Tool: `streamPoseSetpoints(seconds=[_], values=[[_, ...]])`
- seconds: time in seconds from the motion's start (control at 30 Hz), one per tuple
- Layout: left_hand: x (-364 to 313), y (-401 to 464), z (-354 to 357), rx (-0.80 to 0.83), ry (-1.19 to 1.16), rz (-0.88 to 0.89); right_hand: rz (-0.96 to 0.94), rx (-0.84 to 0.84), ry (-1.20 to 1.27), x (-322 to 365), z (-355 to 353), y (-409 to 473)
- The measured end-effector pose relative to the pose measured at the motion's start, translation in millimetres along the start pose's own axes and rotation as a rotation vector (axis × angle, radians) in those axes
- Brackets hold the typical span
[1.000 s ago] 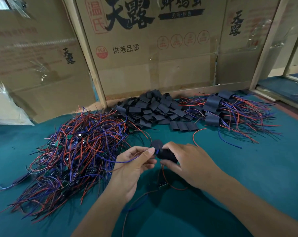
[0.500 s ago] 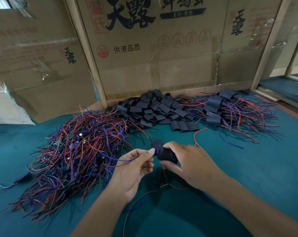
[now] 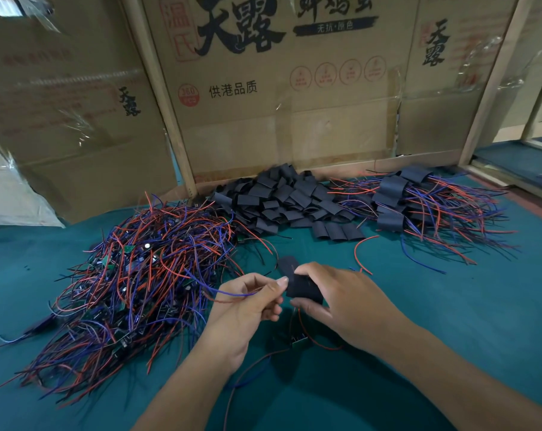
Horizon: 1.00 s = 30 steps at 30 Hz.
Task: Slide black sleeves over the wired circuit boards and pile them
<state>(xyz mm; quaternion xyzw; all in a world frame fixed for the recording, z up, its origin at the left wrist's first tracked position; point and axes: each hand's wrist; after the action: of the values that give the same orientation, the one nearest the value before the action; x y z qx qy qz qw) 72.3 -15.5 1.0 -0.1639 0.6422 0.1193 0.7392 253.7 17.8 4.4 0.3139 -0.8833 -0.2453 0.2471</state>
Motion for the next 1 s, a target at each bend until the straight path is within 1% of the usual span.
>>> streamPoseSetpoints(seconds=[0.17, 0.3, 0.57, 0.8, 0.87, 0.93, 1.0], values=[[-0.8, 1.0, -0.9, 0.034, 0.04, 0.009, 0.004, 0.017, -0.002, -1.6, 0.1, 0.9], [-0.6, 1.6, -2.4, 0.024, 0.079, 0.021, 0.002, 0.06, -0.024, -1.7, 0.3, 0.8], [-1.9, 1.2, -1.3, 0.03, -0.069, -0.072, 0.007, 0.069, -0.017, -0.1, -1.2, 2.0], [0.0, -2.4, 2.1, 0.049, -0.069, -0.068, -0.004, 0.036, 0.016, -1.1, 2.1, 0.7], [-0.3, -2.2, 1.5, 0.05, -0.084, -0.07, 0.051, 0.017, 0.124, -2.8, 3.0, -0.4], [-0.5, -1.8, 0.2, 0.058, -0.094, -0.066, 0.18, 0.03, 0.289, -5.3, 2.7, 0.6], [-0.3, -1.1, -1.3, 0.071, -0.09, -0.059, 0.318, 0.08, 0.409, -9.2, 1.6, 3.2]])
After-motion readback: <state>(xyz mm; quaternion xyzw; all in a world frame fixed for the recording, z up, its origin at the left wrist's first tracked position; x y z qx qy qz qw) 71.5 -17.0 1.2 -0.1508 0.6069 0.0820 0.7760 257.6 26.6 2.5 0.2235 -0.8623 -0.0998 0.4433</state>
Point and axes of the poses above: each hand's wrist, its own y-axis towards the middle knuckle, its own z-axis out of the palm, x = y × z, and after that the axes turned 14 degrees about -x, right-handed
